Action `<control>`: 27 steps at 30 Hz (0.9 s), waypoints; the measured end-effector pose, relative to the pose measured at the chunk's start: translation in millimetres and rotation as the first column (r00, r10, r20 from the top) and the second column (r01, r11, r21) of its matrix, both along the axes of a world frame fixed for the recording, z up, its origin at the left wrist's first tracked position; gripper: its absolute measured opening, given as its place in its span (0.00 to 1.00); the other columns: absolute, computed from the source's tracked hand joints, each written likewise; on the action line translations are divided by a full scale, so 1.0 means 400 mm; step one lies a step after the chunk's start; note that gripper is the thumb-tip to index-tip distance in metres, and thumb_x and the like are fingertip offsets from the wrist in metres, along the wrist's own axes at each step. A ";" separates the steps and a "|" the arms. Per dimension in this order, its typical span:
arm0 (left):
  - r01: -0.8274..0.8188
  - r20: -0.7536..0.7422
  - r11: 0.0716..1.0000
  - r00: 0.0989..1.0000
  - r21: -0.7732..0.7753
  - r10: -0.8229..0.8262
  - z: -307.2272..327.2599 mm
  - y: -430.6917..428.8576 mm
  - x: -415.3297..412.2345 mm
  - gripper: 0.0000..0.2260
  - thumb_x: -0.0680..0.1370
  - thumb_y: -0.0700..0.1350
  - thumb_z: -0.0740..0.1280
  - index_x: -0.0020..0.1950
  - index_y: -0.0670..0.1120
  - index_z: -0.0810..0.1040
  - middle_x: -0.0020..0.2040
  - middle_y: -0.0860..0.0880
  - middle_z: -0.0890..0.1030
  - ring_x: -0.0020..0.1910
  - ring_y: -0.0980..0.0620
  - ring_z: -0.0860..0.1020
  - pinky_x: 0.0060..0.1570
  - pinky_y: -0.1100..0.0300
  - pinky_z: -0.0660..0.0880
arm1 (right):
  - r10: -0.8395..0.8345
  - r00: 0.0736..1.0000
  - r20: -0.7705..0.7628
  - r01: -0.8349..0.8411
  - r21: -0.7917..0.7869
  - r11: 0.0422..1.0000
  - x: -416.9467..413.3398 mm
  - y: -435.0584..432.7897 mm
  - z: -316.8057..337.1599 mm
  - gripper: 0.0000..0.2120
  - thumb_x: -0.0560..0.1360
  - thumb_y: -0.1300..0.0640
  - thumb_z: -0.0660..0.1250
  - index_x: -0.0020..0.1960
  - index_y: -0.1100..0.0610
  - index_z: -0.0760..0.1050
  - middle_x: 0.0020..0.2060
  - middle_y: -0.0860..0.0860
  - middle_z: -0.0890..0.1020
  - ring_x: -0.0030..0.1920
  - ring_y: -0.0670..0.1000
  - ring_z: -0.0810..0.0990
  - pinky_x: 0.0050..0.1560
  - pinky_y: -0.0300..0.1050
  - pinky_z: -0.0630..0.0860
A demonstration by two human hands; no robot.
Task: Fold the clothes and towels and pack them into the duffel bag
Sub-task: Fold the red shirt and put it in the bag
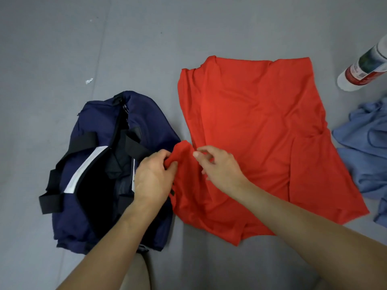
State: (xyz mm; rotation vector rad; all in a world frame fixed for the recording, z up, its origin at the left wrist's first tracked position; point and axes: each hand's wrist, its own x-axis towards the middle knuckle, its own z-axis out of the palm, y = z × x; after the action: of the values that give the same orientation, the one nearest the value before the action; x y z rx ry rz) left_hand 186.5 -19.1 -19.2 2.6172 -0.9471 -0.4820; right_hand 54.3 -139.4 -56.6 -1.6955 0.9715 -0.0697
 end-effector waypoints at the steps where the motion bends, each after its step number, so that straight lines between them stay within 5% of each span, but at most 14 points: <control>1: 0.080 0.042 0.995 0.996 -0.055 -0.078 0.018 0.003 -0.033 0.03 0.76 0.49 0.70 0.47 0.51 0.79 0.37 0.55 0.78 0.41 0.51 0.75 0.40 0.55 0.71 | -0.093 0.996 0.003 0.091 0.188 0.978 0.016 0.001 0.006 0.33 0.67 0.26 0.61 0.58 0.49 0.81 0.42 0.48 0.85 0.42 0.51 0.86 0.47 0.56 0.84; 3: 0.236 0.125 0.966 0.967 -0.102 -0.223 0.035 0.011 -0.109 0.03 0.74 0.46 0.71 0.46 0.50 0.79 0.35 0.55 0.77 0.39 0.50 0.71 0.41 0.52 0.71 | -0.152 0.988 -0.033 0.151 0.438 0.886 0.022 -0.008 0.036 0.37 0.63 0.23 0.64 0.53 0.53 0.83 0.41 0.49 0.86 0.41 0.49 0.86 0.45 0.52 0.85; 6: 0.369 0.171 0.923 0.922 -0.112 -0.347 0.025 0.008 -0.225 0.05 0.73 0.48 0.70 0.48 0.51 0.81 0.39 0.56 0.80 0.42 0.49 0.73 0.45 0.50 0.70 | -0.069 0.996 -0.062 0.091 0.524 0.847 -0.029 -0.035 0.052 0.19 0.71 0.39 0.73 0.45 0.56 0.81 0.36 0.49 0.83 0.36 0.47 0.82 0.34 0.37 0.79; 9: 0.352 0.065 0.928 0.936 -0.123 -0.347 -0.001 -0.010 -0.325 0.10 0.75 0.51 0.67 0.56 0.54 0.79 0.41 0.57 0.80 0.43 0.50 0.75 0.45 0.53 0.74 | -0.101 0.992 -0.082 0.124 0.375 0.919 -0.102 -0.065 0.015 0.07 0.75 0.54 0.73 0.42 0.56 0.80 0.38 0.47 0.84 0.38 0.46 0.83 0.38 0.37 0.78; 13: 0.434 -0.154 0.900 0.887 -0.044 -0.435 -0.019 -0.033 -0.392 0.19 0.77 0.60 0.65 0.67 0.58 0.73 0.44 0.57 0.80 0.43 0.55 0.78 0.44 0.58 0.76 | -0.210 0.971 -0.112 0.232 0.257 0.938 -0.183 -0.094 -0.046 0.09 0.77 0.52 0.70 0.46 0.58 0.83 0.41 0.49 0.86 0.45 0.48 0.84 0.47 0.44 0.78; 15: 0.471 -0.246 0.882 0.854 -0.011 -0.459 -0.032 -0.049 -0.380 0.20 0.77 0.63 0.63 0.66 0.58 0.74 0.45 0.57 0.82 0.45 0.56 0.79 0.44 0.58 0.75 | -0.157 0.975 -0.159 0.169 0.065 0.984 -0.210 -0.095 -0.065 0.09 0.76 0.50 0.70 0.49 0.55 0.82 0.43 0.47 0.85 0.47 0.49 0.82 0.51 0.46 0.76; 19: 0.451 -0.043 0.881 0.887 -0.141 -0.460 -0.091 -0.085 -0.321 0.13 0.79 0.52 0.61 0.61 0.54 0.80 0.52 0.54 0.83 0.49 0.49 0.81 0.50 0.51 0.78 | -0.095 0.992 -0.086 0.056 -0.378 0.924 -0.279 -0.076 -0.061 0.18 0.79 0.56 0.66 0.69 0.52 0.74 0.61 0.50 0.80 0.60 0.51 0.79 0.62 0.51 0.76; 23: 0.654 0.138 0.744 0.756 -0.136 -0.640 -0.183 -0.123 -0.283 0.24 0.76 0.36 0.64 0.73 0.44 0.73 0.69 0.45 0.76 0.70 0.43 0.72 0.69 0.46 0.70 | 0.124 0.986 -0.116 -0.169 -0.706 0.688 -0.405 -0.056 -0.085 0.19 0.79 0.60 0.63 0.70 0.58 0.75 0.70 0.56 0.74 0.74 0.57 0.68 0.73 0.56 0.66; 27: 0.609 0.110 0.777 0.771 0.159 -0.627 -0.244 -0.108 -0.252 0.30 0.83 0.59 0.54 0.82 0.51 0.52 0.82 0.45 0.52 0.81 0.45 0.49 0.78 0.42 0.51 | 0.025 0.914 -0.405 -0.311 -0.660 0.684 -0.555 -0.089 -0.126 0.27 0.82 0.45 0.55 0.78 0.54 0.64 0.79 0.56 0.61 0.80 0.58 0.56 0.76 0.63 0.58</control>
State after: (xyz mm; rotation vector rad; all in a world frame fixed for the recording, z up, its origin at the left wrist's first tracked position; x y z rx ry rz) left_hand 85.8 -62.2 -116.7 2.4053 -1.9138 -0.4892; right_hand -167.9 -175.0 -107.1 -2.6013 1.1350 -0.0014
